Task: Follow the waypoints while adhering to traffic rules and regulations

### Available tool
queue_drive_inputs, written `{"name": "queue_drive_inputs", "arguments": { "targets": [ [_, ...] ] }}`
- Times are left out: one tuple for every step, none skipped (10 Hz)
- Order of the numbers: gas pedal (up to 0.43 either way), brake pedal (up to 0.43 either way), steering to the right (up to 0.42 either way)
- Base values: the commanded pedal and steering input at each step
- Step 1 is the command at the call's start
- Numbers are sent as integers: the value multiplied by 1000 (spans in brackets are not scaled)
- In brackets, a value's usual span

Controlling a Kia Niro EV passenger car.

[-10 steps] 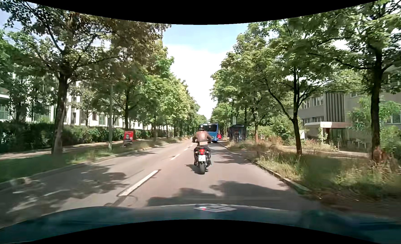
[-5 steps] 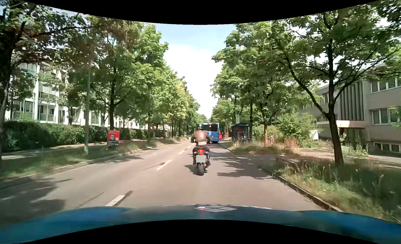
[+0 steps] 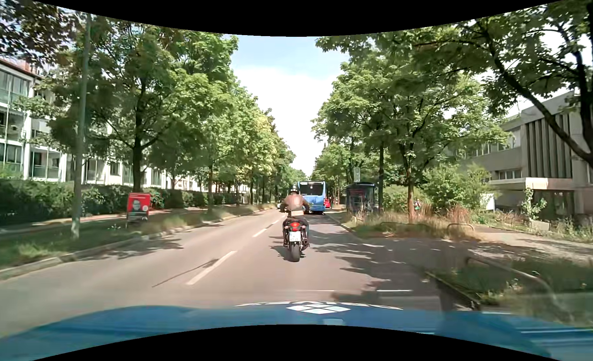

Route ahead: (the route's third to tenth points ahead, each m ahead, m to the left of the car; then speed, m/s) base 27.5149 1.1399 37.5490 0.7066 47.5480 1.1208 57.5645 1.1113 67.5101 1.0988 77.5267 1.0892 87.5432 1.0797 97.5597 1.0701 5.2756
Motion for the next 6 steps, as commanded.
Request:
{"name": "queue_drive_inputs", "arguments": {
  "targets": [
    [0,152,-2],
    [0,152,-2],
    [0,146,-2],
    [0,146,-2],
    [0,140,-3],
    [0,140,-3]
  ]
}}
